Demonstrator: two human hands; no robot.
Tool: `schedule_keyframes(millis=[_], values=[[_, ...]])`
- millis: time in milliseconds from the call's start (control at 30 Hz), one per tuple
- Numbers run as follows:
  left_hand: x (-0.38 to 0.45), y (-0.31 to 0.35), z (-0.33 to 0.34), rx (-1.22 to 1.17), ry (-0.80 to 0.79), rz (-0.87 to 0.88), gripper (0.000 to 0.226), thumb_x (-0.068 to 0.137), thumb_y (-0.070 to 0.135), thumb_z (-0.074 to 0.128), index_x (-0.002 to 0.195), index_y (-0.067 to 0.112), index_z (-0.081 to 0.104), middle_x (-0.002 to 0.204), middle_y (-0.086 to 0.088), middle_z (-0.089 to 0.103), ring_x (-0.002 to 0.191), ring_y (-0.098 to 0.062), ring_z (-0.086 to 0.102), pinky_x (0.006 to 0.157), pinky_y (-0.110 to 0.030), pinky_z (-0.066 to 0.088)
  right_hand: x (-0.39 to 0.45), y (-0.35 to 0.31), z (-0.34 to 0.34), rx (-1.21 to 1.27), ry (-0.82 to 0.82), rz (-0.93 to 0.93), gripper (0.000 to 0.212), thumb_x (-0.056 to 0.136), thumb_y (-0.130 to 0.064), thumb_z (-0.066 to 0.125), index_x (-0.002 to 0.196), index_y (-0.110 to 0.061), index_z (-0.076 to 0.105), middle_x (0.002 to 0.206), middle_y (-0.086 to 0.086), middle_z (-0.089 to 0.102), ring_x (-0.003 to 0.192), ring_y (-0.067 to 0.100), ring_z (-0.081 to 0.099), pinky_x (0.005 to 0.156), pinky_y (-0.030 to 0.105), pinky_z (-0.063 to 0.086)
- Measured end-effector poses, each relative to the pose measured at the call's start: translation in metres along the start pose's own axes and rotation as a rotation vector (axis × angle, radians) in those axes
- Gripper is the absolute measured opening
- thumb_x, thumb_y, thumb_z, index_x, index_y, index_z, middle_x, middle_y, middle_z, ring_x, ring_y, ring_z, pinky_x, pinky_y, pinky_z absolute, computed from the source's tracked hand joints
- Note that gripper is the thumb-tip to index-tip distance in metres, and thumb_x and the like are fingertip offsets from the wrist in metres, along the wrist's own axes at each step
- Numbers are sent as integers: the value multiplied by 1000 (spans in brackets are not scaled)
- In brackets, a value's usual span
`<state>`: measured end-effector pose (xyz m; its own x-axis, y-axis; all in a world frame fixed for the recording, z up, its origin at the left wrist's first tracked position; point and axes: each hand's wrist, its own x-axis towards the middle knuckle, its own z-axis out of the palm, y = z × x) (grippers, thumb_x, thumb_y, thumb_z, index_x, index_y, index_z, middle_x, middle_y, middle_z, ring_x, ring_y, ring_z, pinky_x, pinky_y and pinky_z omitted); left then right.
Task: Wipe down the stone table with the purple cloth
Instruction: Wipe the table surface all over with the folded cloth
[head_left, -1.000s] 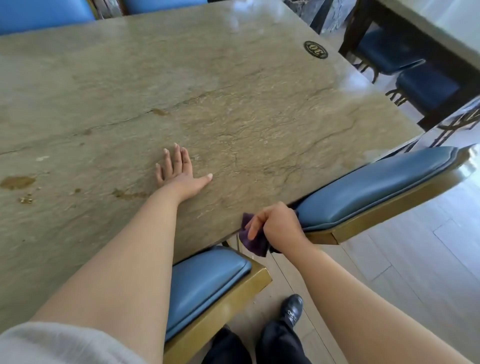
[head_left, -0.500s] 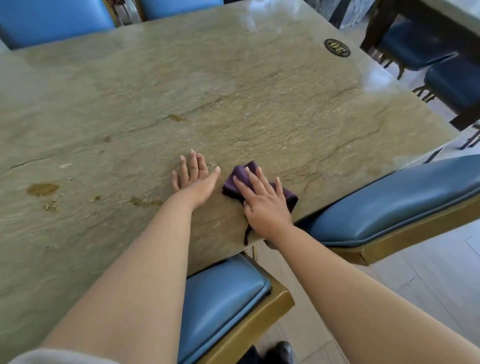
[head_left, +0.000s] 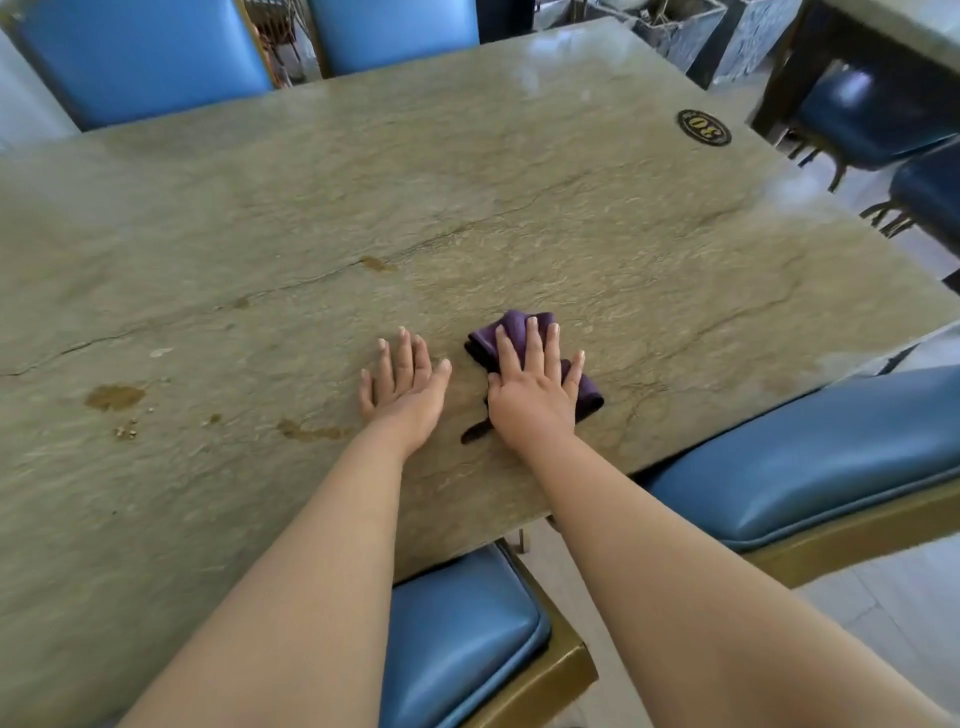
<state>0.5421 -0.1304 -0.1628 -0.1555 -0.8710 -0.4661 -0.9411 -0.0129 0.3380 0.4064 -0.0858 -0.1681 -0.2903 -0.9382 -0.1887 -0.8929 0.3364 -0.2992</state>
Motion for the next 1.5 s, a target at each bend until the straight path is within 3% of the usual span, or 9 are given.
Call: schedule_keyframes(millis=[133,233,400,533,800,1067,1233,1367,1500], values=[[-2,-2,5,23,65,14,59,101,49,7,151,27,-13,155,11,-29,142,-11,-28,116,-39,-18,-59,0,8,-34,-88,-361,60,99,-38,33,150,-38,2,159,-6,-17,141,16,-28,113,48,-20],[-2,-5,-8,-230,-17,17,57,101,48,7,152,28,-7,159,14,-18,144,-5,-20,117,-37,-16,-74,13,2,-27,-233,-494,60,98,-38,39,147,-47,5,157,-15,-15,142,11,-26,112,43,-20],[-6,-32,-36,-289,17,125,53,103,43,10,153,26,8,161,9,1,148,-9,1,119,-30,0,-11,-10,-5,-27,-189,-172,60,98,-44,37,148,-47,2,159,-9,-16,144,18,-22,115,49,-14],[18,-87,-68,-84,158,278,55,104,40,15,154,20,7,162,7,-4,149,-12,-5,121,-37,-2,31,-63,-2,-51,-230,63,63,98,-49,29,150,-37,-7,157,1,-26,141,28,-30,109,57,-16],[77,-114,-82,230,185,153,62,101,49,13,154,23,-4,160,9,-18,147,-15,-17,118,-50,-11,22,-101,21,-135,-159,-292,56,99,-48,26,146,-49,-6,158,-11,-20,143,19,-27,113,53,-16],[76,-116,-63,308,396,127,70,92,59,-2,152,24,-9,159,11,-19,147,-13,-18,118,-52,-10,121,-103,8,-41,6,74,53,100,-46,22,149,-43,1,160,-6,-15,144,22,-24,113,54,-16],[71,-112,-65,295,379,130,71,90,58,-2,153,25,-6,159,12,-16,147,-12,-15,118,-51,-10,80,-109,10,-16,-64,-94,61,96,-35,31,149,-43,2,159,-6,-18,143,19,-26,114,52,-17],[74,-111,-76,197,277,101,58,101,40,18,154,28,1,158,18,-16,146,-6,-16,117,-52,-11,49,-97,-13,410,-158,-183,66,90,-10,37,147,-42,24,159,-9,12,147,11,-4,117,36,-6],[66,-78,-76,-70,410,96,59,98,34,34,153,19,20,162,10,4,149,-13,-1,117,-49,-11,77,-65,-36,558,106,11,56,90,-1,39,139,-25,47,150,-1,39,145,14,18,119,32,12]])
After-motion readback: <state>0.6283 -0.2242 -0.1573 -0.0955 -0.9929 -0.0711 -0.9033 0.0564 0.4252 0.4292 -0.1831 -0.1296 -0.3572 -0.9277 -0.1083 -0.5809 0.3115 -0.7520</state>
